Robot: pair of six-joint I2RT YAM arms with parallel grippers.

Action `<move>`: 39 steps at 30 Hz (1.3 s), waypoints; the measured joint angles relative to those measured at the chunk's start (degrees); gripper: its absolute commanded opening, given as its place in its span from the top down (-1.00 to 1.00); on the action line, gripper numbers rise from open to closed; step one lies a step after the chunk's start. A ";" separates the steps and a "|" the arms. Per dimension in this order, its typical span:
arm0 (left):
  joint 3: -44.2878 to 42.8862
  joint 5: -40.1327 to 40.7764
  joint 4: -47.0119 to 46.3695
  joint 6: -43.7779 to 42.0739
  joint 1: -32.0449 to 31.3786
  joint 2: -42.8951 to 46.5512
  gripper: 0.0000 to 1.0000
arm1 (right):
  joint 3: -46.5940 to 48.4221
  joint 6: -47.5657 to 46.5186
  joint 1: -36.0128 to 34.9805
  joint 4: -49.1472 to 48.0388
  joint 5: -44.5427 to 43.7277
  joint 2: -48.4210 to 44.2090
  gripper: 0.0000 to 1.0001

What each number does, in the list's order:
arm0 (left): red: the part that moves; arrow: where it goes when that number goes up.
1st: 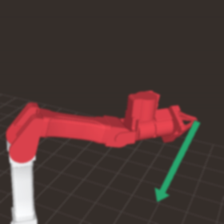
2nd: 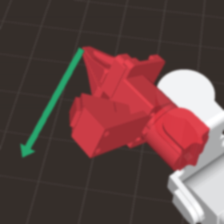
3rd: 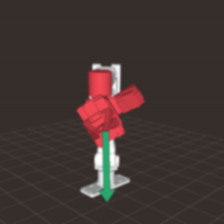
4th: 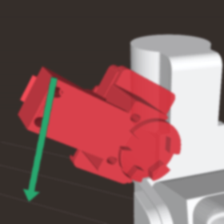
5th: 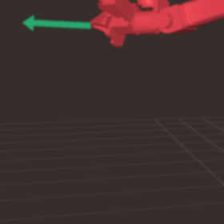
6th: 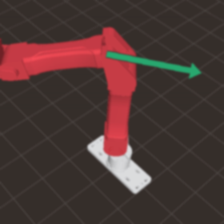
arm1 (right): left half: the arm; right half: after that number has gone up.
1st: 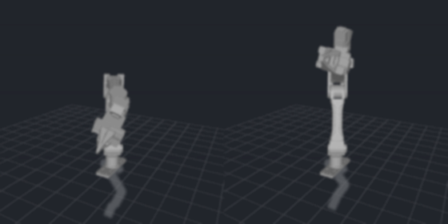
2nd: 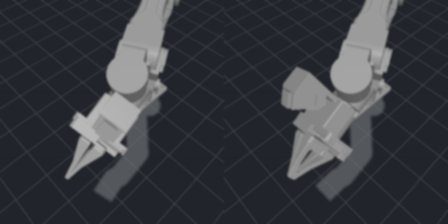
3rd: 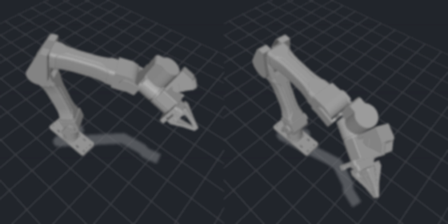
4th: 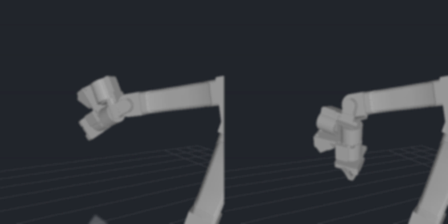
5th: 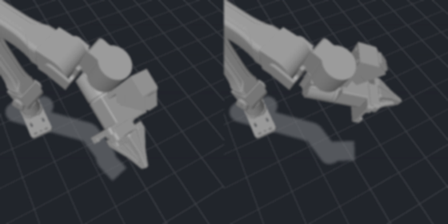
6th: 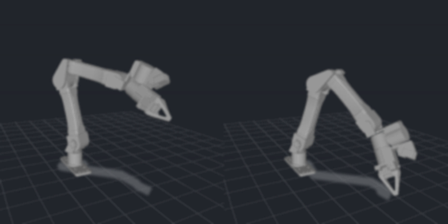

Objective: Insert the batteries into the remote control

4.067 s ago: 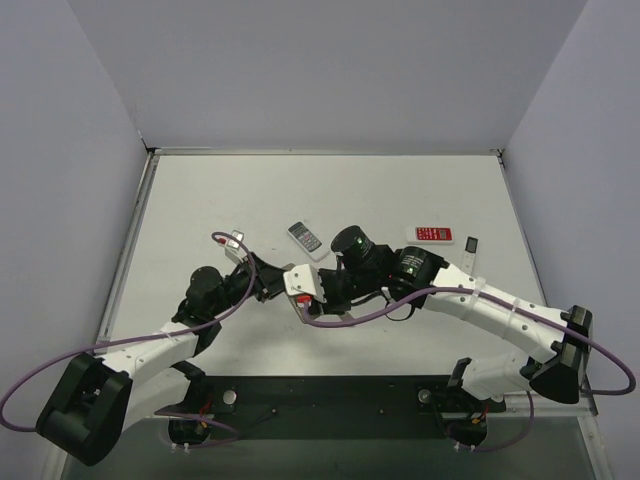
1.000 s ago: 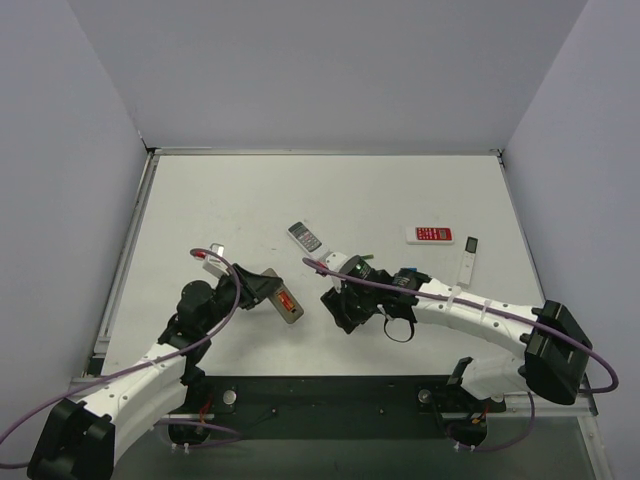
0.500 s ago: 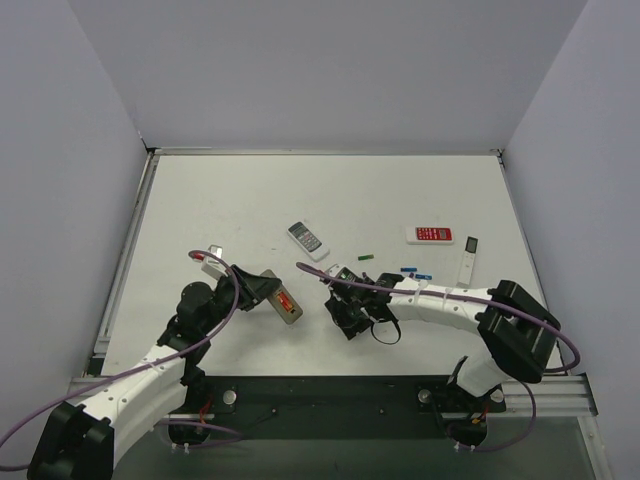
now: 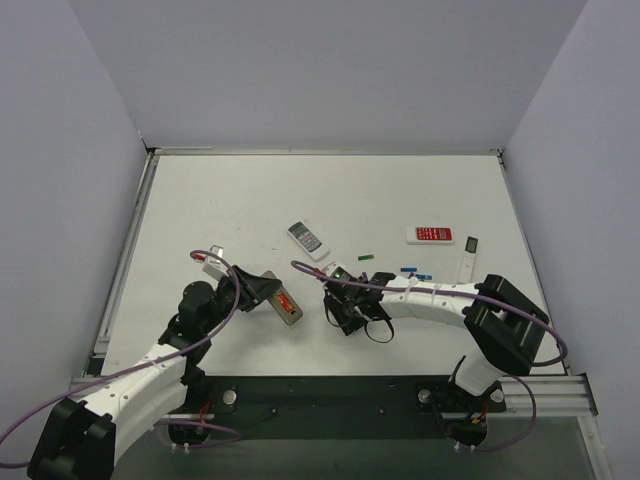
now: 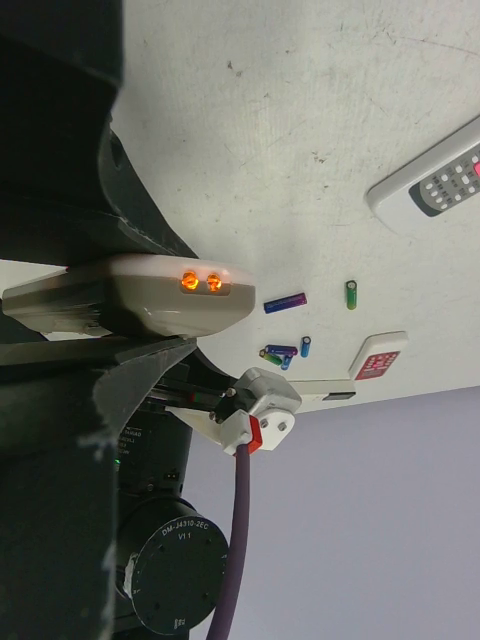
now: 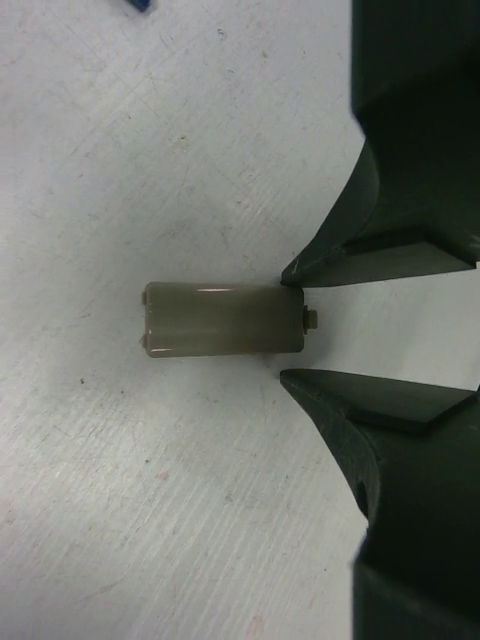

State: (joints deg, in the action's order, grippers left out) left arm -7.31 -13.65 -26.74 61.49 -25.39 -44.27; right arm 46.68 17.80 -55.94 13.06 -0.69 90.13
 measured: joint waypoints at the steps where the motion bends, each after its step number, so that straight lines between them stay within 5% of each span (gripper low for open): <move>1: 0.00 0.00 0.00 0.11 0.00 -0.22 1.00 | 0.26 0.02 0.00 -0.07 -0.04 0.24 0.43; 11: 0.33 -0.04 -0.96 0.96 0.00 -0.59 1.00 | 0.70 -0.52 -0.31 -0.33 -0.22 0.20 0.98; 24: 1.51 -0.26 -4.81 3.02 0.00 -1.20 1.00 | 17.55 -4.79 -3.19 12.44 2.21 -11.30 1.00; 39: 2.91 0.00 -9.07 4.39 -0.94 -1.95 1.00 | 36.89 -6.62 -8.52 24.90 5.44 1.09 1.00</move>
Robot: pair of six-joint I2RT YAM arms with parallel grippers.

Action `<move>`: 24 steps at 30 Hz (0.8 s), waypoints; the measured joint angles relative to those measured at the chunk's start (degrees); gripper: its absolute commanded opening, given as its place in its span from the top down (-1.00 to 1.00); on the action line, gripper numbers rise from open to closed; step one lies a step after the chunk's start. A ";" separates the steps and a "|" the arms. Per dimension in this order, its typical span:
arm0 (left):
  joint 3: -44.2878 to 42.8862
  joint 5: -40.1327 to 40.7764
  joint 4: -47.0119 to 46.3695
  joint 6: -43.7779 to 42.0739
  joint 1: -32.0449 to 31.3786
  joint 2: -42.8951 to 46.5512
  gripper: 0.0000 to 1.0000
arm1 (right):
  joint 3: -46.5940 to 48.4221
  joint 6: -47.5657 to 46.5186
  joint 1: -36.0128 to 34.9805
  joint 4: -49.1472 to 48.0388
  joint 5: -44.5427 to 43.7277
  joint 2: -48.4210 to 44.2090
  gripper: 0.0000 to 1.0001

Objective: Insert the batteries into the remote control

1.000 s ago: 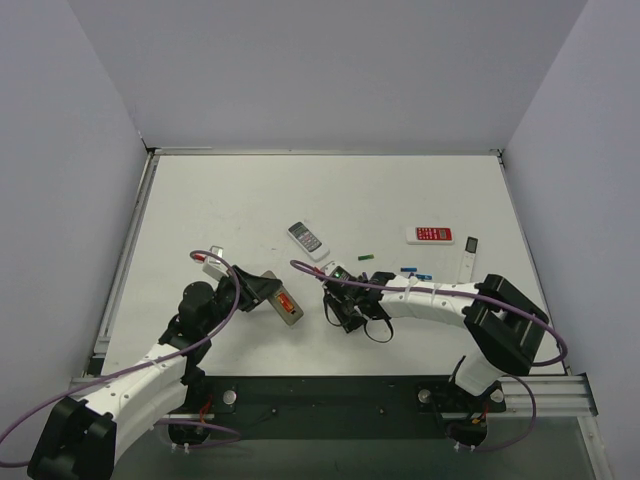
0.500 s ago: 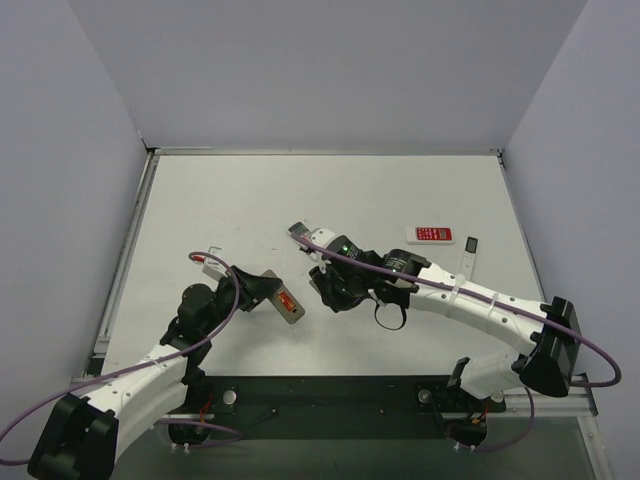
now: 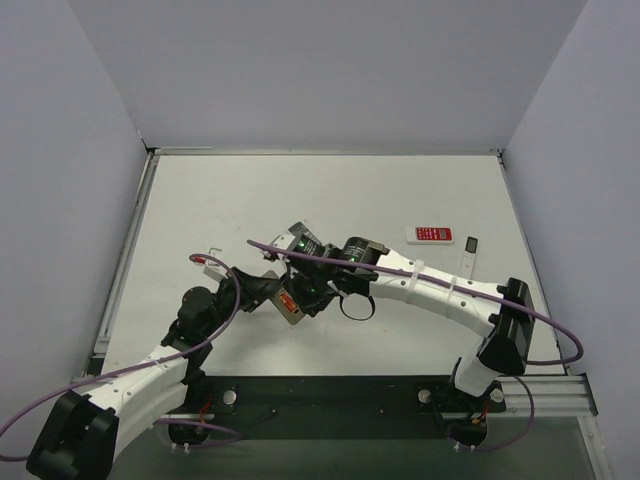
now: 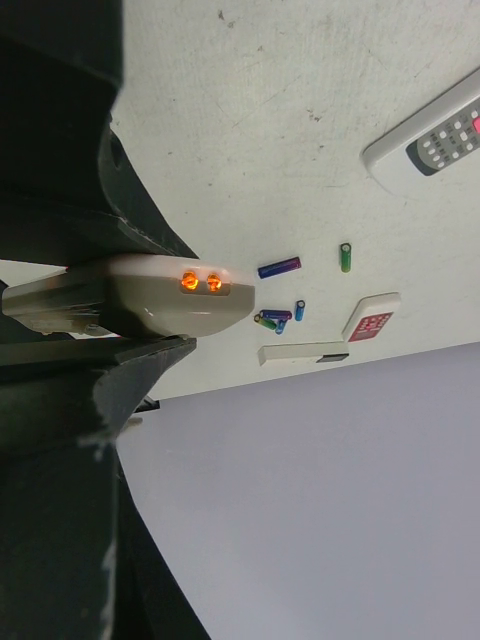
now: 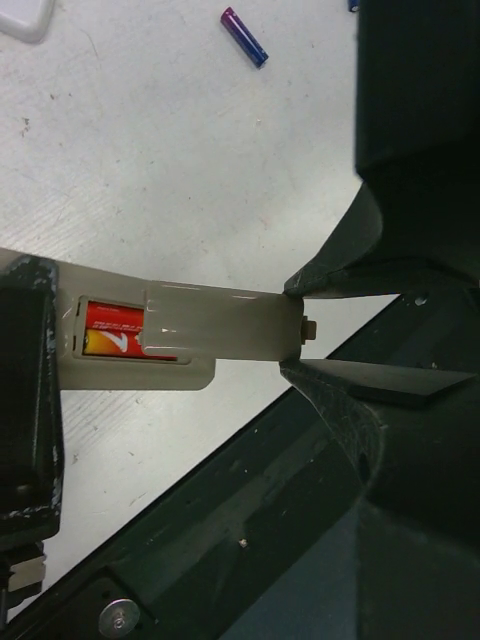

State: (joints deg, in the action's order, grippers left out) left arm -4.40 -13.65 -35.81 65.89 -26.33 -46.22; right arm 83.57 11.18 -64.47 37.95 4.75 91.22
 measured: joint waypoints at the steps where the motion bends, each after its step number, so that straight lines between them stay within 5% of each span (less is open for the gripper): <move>1: 0.02 0.13 -0.20 0.02 -0.22 0.02 1.00 | 1.03 -0.15 -0.33 0.68 0.09 1.09 1.00; 24: 0.09 7.93 -2.43 0.94 -6.29 0.48 1.00 | 9.68 -0.55 -1.64 9.20 -2.34 10.84 1.00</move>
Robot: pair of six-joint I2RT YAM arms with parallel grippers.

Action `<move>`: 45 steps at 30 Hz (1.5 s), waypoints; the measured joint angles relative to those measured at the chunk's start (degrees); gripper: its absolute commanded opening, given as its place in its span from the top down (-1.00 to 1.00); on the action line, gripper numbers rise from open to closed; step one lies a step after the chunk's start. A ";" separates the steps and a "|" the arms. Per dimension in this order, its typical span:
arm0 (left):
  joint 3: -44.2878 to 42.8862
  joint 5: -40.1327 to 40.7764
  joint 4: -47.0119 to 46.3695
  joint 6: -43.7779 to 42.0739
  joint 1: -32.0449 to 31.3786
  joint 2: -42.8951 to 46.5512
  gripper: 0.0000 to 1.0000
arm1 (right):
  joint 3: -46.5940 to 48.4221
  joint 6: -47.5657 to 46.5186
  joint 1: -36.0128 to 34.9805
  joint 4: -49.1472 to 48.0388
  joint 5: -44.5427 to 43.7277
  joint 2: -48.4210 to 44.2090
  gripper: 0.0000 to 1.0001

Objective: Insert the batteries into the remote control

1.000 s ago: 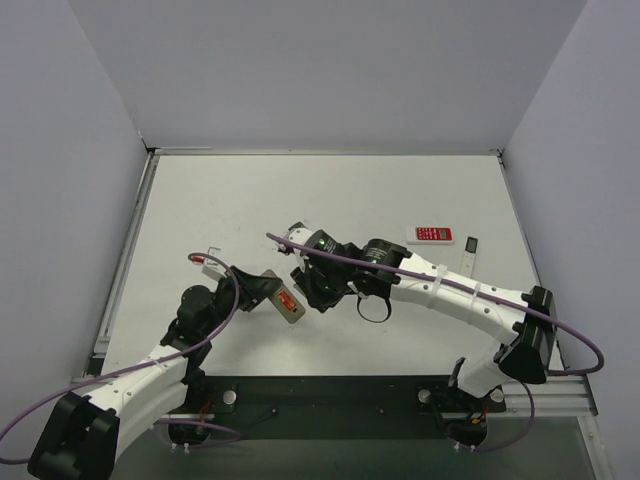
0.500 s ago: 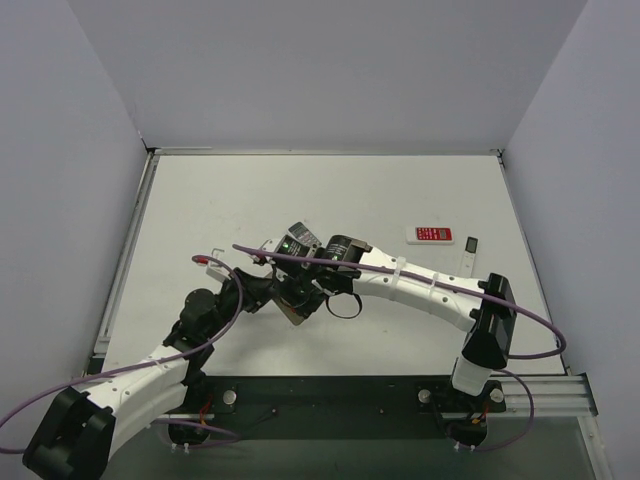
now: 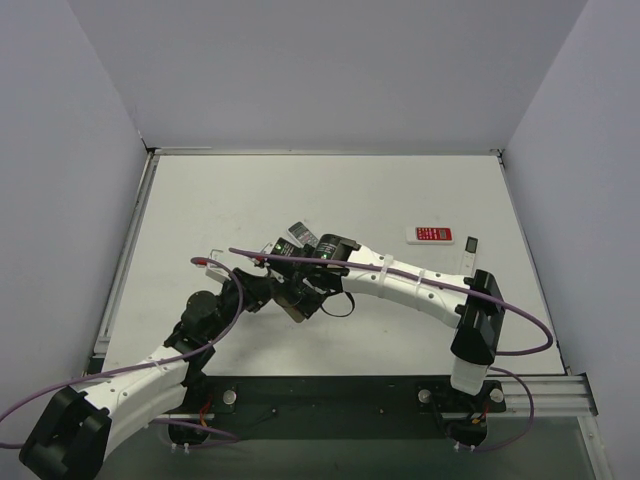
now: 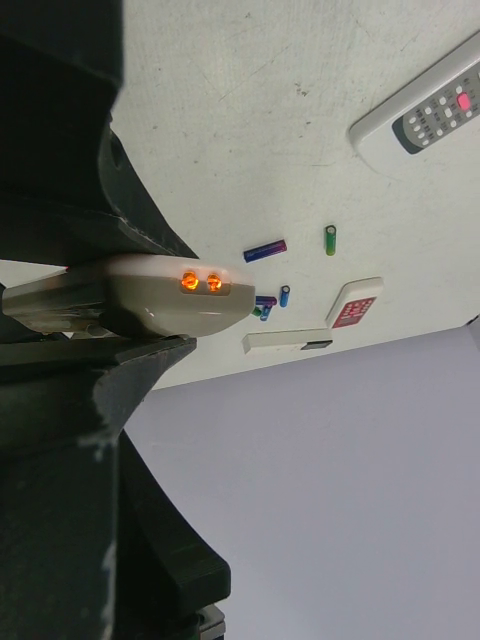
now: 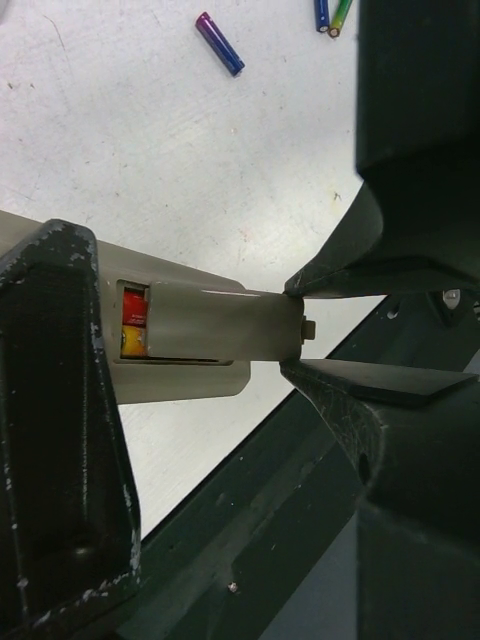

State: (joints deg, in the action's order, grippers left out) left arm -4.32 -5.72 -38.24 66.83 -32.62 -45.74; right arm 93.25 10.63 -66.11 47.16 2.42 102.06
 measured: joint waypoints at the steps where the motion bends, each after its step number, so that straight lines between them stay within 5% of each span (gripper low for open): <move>1: 0.00 0.17 0.00 0.00 -0.04 0.04 1.00 | 0.04 0.00 0.00 0.15 -0.11 0.00 1.00; 45: 0.24 3.15 2.05 -1.51 -1.68 2.84 1.00 | 1.60 0.92 -0.70 -0.68 -2.62 -0.04 1.00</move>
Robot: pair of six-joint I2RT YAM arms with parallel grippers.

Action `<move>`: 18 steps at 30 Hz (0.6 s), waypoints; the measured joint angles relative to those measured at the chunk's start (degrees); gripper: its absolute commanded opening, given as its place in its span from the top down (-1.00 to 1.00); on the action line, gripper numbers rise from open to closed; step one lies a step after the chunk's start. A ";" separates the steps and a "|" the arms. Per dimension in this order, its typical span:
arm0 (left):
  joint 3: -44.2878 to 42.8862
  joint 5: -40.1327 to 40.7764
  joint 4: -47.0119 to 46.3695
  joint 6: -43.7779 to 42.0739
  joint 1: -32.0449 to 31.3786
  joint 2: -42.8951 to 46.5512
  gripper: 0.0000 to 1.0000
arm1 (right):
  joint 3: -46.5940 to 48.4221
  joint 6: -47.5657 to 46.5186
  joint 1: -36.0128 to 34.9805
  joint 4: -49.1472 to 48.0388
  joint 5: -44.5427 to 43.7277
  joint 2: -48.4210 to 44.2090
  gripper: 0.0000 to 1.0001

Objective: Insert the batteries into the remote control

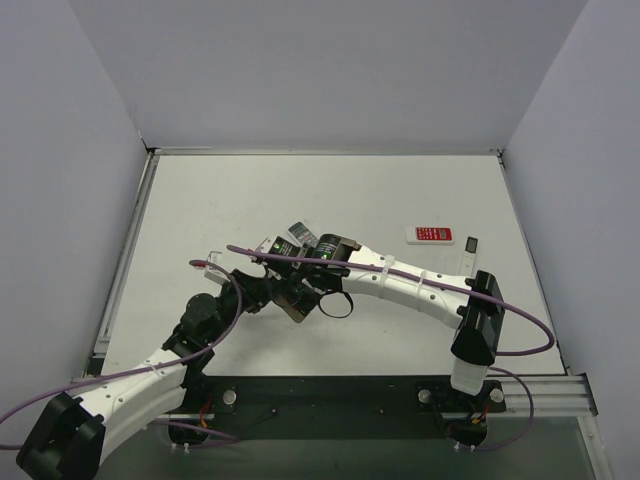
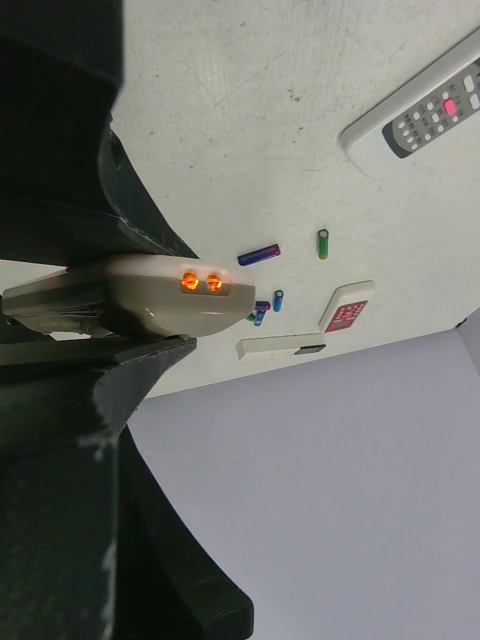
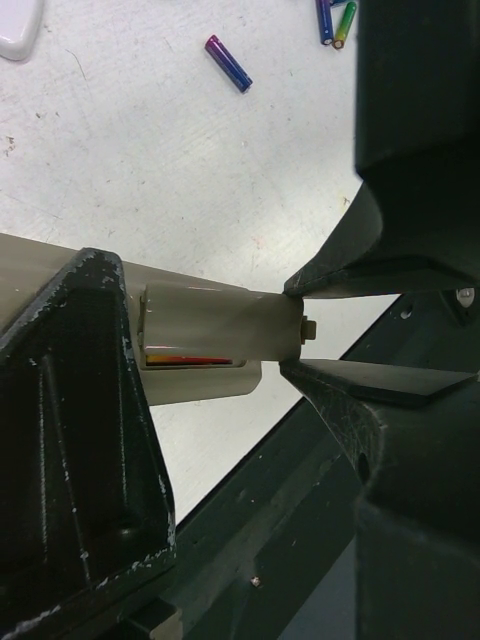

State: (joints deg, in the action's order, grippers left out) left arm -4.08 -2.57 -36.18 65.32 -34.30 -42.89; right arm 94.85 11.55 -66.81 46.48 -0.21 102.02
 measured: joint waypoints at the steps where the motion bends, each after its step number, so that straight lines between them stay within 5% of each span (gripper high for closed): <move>1: 0.00 0.02 0.00 0.00 -0.07 0.02 1.00 | 0.00 0.02 0.00 0.02 0.00 0.00 1.00; 18: 0.00 0.59 -0.02 0.02 -0.85 0.24 1.00 | 0.22 0.63 -0.37 0.04 0.83 0.02 1.00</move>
State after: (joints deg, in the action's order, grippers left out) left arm -4.08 -1.98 -36.21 65.34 -35.16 -42.65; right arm 95.07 12.19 -67.18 46.52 0.62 102.04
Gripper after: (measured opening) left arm 0.367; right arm 0.233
